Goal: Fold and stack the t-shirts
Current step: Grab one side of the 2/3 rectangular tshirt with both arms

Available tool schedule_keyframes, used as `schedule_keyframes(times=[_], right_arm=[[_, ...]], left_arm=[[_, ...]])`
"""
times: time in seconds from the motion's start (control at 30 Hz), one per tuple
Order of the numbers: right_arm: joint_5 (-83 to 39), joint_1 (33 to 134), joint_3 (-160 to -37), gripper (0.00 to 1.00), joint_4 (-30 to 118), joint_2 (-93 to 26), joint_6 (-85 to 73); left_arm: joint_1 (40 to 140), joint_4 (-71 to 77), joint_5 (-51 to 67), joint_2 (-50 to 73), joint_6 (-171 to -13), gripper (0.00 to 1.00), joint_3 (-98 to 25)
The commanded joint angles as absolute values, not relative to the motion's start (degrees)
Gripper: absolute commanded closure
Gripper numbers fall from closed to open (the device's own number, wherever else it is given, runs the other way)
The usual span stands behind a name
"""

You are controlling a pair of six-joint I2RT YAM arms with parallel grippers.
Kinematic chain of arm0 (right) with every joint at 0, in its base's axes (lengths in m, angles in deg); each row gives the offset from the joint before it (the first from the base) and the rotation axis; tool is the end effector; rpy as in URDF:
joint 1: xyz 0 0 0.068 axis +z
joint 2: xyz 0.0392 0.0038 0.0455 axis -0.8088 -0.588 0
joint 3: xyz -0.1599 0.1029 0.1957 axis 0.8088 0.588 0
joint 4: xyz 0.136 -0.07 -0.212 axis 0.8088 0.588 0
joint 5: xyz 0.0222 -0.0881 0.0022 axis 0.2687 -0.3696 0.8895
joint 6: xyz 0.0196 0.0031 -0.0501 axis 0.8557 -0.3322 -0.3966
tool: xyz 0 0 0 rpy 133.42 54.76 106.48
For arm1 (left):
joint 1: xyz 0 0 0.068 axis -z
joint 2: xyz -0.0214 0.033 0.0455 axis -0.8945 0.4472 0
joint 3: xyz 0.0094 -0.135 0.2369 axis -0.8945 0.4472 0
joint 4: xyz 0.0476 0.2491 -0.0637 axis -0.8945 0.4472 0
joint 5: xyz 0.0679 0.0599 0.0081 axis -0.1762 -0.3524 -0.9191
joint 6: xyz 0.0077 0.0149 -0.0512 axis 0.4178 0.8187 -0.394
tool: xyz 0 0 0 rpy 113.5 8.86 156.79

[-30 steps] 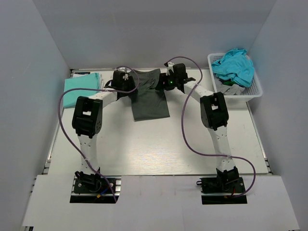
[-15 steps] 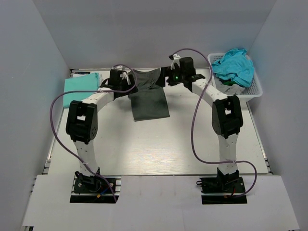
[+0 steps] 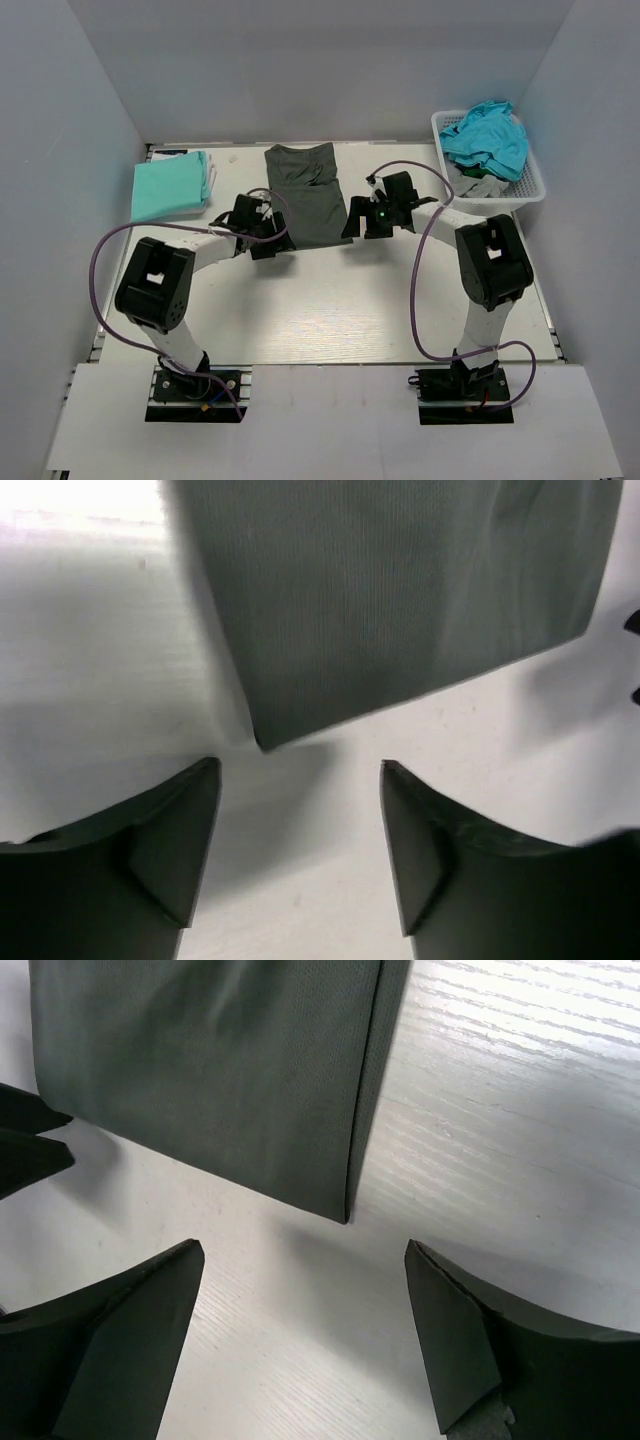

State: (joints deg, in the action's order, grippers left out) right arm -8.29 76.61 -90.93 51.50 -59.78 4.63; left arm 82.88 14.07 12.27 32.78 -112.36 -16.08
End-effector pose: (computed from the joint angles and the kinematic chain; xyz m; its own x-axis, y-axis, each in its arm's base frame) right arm 0.3630 0.1656 0.1754 -0.8256 -0.0414 -0.5627 -0.3547 0.8136 0.4606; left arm 0.3083 -0.1171 0.1568 -0.8835 -0.2336 -0.4061 -0.0225 0.8870 -0.4612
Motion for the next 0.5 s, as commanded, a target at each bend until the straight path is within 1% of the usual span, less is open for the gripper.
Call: schedule_keyframes(times=[0.0,0.03,0.07,0.1,0.2,0.23,0.3,0.37,0.47], right_arm=[[-7.28,76.83,-91.78,0.13,50.37,-60.88,7.37],[-7.20,76.66,-92.13,0.19,50.46,-61.15,7.72],[-7.20,76.74,-92.39,0.21,50.89,-62.54,8.16],[-6.68,76.75,-92.66,0.24,51.07,-62.99,7.99],[-6.15,76.83,-93.27,0.35,51.07,-64.66,8.95],[-5.97,76.92,-93.80,0.36,50.90,-65.45,9.21],[-6.15,76.83,-94.41,0.36,50.89,-66.51,9.39],[-5.80,76.75,-95.20,0.40,50.90,-67.65,9.65],[-5.10,76.92,-96.43,0.45,51.34,-68.62,9.65]], left_arm=[[83.39,14.50,10.21,35.08,-112.27,0.27,-19.00],[83.39,14.50,10.20,35.69,-111.58,0.31,-19.78],[83.39,14.50,9.59,36.74,-111.57,0.34,-20.49],[83.39,14.50,9.58,36.75,-111.57,0.44,-20.49],[83.39,14.50,8.36,38.42,-110.52,0.56,-21.10],[83.39,14.50,7.39,39.38,-110.51,0.56,-21.72],[83.39,15.73,6.50,40.09,-109.99,0.58,-22.25],[83.39,15.73,5.80,40.62,-109.99,0.63,-22.77],[83.39,16.25,4.75,41.76,-109.46,0.63,-23.39]])
